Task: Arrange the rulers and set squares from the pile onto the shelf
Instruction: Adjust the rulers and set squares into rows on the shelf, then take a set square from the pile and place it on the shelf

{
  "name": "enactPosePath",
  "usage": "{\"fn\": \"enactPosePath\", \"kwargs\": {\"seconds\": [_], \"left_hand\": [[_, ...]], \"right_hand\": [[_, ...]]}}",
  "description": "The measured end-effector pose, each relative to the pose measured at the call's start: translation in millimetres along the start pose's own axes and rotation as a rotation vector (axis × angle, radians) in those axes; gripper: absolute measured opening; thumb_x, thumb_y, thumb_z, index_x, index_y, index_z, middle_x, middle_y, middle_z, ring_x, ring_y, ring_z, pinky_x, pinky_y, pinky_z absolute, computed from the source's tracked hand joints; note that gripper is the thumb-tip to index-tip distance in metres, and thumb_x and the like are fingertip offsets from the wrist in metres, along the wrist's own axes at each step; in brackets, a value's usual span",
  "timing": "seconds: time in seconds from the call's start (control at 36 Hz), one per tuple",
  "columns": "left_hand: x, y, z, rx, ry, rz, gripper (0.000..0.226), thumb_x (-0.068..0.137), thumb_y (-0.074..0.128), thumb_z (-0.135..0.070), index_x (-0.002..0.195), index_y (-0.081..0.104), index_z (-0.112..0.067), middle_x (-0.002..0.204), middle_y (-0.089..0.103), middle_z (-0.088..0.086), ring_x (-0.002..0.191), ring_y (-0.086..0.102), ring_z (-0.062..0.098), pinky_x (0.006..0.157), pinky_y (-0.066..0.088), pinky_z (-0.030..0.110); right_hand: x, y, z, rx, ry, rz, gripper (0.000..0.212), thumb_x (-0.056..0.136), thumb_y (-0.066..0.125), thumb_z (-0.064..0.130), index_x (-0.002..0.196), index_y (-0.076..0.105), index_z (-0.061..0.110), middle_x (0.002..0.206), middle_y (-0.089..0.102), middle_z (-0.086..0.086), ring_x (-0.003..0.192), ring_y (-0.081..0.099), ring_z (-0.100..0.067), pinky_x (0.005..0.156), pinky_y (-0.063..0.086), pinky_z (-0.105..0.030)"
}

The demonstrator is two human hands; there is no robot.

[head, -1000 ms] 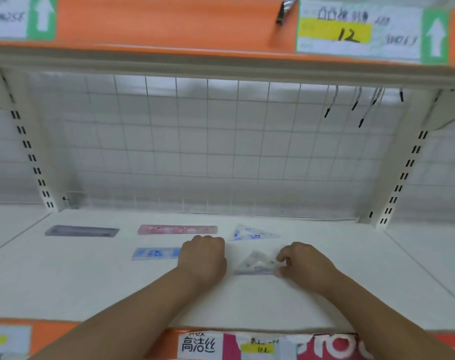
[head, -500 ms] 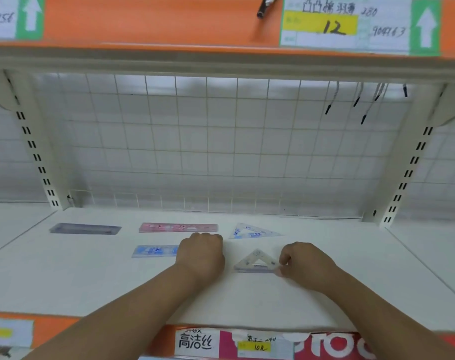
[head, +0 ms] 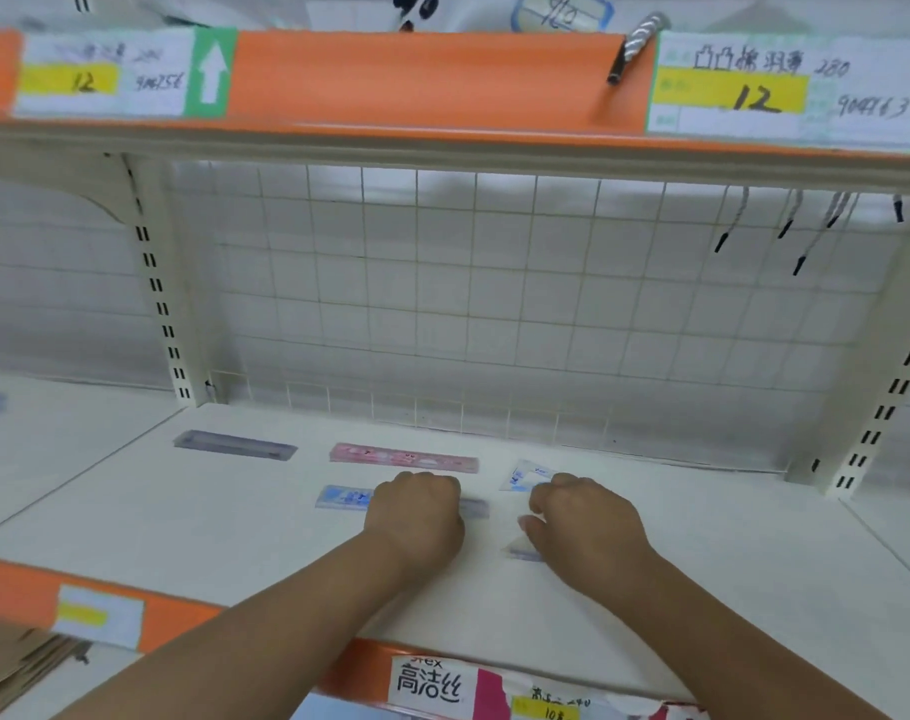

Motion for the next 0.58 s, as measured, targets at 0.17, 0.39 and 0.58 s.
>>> {"fn": "enactPosePath", "kwargs": {"seconds": [0.17,0.39,0.58], "left_hand": [[-18,-15,46,-0.014,-0.103,-0.031,0.022,0.091,0.043,-0.016,0.104,0.061,-0.015,0.108,0.065,0.006,0.101,0.060,0.026,0.073,0.040,0.028],[-62,-27,141,-0.024,-0.260,-0.064,0.020,0.093,0.045,-0.020,0.106,0.060,-0.016,0.109,0.064,0.004,0.103,0.058,0.025,0.075,0.039,0.027],[-110,-35,240,0.007,-0.349,-0.059,0.019,0.091,0.045,-0.016,0.103,0.059,-0.014,0.107,0.064,0.006,0.101,0.057,0.026,0.069,0.034,0.026]], "right_hand": [[14,-2,62,-0.001,-0.188,-0.042,0.028,0.098,0.037,0.035,0.106,0.058,0.018,0.110,0.059,-0.001,0.101,0.059,-0.021,0.068,0.034,-0.028],[30,-6,158,0.057,-0.345,-0.068,0.028,0.097,0.040,0.037,0.108,0.059,0.020,0.110,0.061,0.000,0.102,0.060,-0.022,0.071,0.038,-0.027],[35,-8,271,0.079,-0.445,-0.059,0.031,0.098,0.040,0.040,0.109,0.060,0.019,0.110,0.061,-0.001,0.102,0.060,-0.024,0.075,0.042,-0.028]]}}
Point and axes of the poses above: each hand's wrist, its own x-axis towards the middle knuckle, its own y-axis out of the palm, z = x × y, the point moved 5 cm from there along x, towards the middle knuckle
